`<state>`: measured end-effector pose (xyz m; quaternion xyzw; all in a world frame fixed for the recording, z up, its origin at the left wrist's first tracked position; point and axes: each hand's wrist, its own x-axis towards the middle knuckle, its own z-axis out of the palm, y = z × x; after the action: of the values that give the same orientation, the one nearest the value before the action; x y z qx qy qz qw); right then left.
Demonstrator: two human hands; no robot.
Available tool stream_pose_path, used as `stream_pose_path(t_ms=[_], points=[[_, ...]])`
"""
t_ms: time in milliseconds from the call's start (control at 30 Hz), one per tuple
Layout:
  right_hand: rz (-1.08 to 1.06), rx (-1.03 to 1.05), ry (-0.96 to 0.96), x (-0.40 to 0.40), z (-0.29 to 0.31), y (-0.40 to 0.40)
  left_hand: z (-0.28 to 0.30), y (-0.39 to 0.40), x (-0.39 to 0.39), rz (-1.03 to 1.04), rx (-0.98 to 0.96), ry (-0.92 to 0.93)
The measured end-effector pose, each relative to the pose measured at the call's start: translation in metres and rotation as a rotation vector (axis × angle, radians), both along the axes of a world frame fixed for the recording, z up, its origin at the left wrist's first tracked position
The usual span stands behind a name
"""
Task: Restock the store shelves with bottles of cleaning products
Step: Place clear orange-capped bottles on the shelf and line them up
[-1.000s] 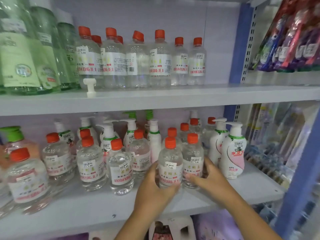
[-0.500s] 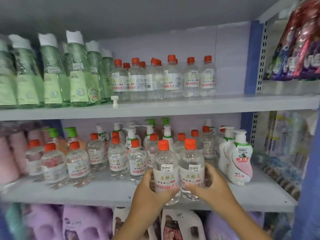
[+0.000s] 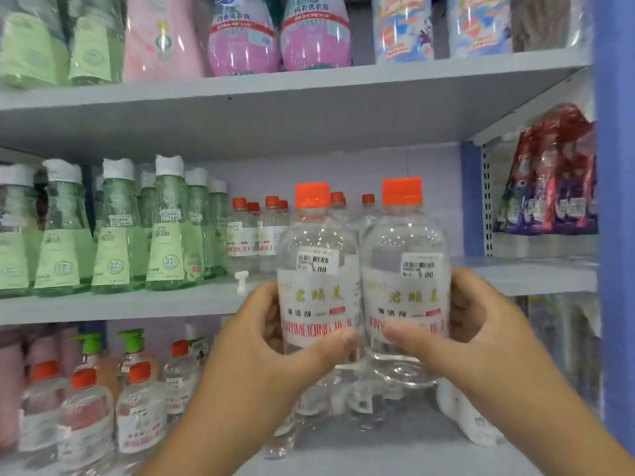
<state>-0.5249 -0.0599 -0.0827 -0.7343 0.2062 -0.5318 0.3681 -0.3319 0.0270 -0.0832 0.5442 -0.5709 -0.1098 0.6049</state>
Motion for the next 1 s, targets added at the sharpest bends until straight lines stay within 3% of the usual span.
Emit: stream_pose_path(t_ms=[267, 400, 700, 1000], points=[[-0.167, -0.054, 0.052, 0.005, 0.076, -0.072, 0.073, -0.07, 0.0, 0.054, -0.04, -0.06], [-0.187, -0.004, 0.098, 0.004, 0.08, -0.114, 0.079, -0.109, -0.006, 0.019, 0.054, -0.011], [-0.244, 0.027, 0.325, -0.015, 0.077, -0.178, 0.073, -0.178, -0.022, 0.083, 0.197, -0.088], [-0.228, 0.065, 0.536, -0.016, 0.094, -0.23, 0.087, -0.245, -0.034, 0.307, 0.32, -0.179]])
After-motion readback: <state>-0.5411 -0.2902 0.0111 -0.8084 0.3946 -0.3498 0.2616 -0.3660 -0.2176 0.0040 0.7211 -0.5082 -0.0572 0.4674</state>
